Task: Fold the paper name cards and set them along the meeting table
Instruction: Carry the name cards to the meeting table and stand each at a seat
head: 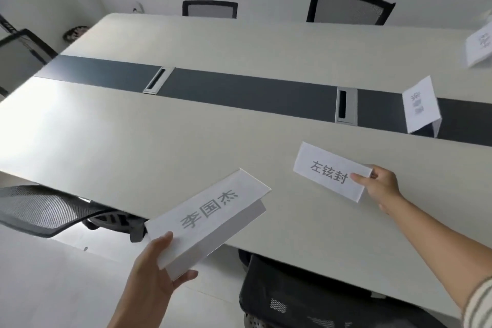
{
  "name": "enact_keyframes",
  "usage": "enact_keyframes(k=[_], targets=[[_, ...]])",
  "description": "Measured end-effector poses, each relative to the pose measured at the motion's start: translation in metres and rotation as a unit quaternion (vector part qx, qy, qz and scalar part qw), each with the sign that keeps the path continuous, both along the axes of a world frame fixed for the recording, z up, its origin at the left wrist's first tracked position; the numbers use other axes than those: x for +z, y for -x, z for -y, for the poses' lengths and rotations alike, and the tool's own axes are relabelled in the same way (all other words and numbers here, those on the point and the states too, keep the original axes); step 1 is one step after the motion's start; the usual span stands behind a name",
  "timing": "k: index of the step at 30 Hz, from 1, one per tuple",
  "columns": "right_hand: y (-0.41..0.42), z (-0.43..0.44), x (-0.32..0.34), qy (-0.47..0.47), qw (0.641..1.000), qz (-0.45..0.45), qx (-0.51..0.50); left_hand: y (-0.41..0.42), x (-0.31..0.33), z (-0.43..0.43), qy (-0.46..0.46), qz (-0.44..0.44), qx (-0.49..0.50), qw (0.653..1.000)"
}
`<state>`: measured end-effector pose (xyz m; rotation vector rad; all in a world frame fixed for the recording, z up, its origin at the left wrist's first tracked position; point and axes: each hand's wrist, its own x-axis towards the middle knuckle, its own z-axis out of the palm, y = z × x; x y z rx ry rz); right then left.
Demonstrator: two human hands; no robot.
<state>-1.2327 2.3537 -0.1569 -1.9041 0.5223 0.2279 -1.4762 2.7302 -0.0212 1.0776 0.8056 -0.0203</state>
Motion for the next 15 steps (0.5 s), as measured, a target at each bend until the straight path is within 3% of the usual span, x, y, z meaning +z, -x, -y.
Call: enact_keyframes(k=[4,9,15], targets=[[-0.035,0.015,-0.013,0.033,0.999,-0.001,0.009,-0.016,0.002,-0.006,0.002,-0.033,0.007,0.999],[-0.085,0.039,-0.031,0.202,0.974,0.021,0.102,-0.045,0.000,-0.001,0.000,-0.065,0.014,0.998],[-0.136,0.047,-0.039,0.321,0.937,0.014,0.139,-0.076,-0.005,0.022,0.008,-0.061,-0.020,0.998]])
